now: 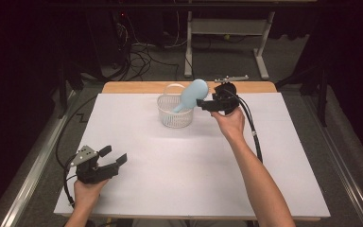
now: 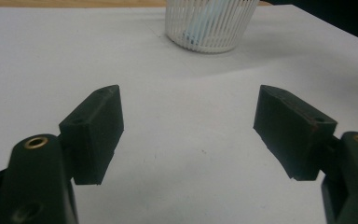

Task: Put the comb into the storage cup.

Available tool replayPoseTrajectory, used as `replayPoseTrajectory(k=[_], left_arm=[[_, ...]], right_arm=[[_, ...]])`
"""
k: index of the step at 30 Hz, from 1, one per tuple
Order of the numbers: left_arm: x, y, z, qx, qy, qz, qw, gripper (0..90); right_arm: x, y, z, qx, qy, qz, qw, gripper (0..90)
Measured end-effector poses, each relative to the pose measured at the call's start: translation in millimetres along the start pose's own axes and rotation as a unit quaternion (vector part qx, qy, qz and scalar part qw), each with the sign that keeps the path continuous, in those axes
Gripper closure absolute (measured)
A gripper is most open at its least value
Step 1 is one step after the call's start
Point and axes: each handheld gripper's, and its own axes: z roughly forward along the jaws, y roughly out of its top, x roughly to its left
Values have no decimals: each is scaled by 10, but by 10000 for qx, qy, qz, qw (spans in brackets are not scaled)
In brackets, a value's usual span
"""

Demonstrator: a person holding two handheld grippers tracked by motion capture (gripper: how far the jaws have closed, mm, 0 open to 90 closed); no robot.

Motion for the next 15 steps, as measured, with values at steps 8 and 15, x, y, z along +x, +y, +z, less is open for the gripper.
replayPoseTrajectory(k=[8, 15], left_arm=[[2, 1, -1, 3, 17, -5, 10000, 236], [4, 1, 3, 12, 26, -4, 10000, 236]], right_arm=[[-36, -5, -138, -83, -39, -29, 10000, 266], [-40, -3, -250, -190, -29, -108, 9998, 265]])
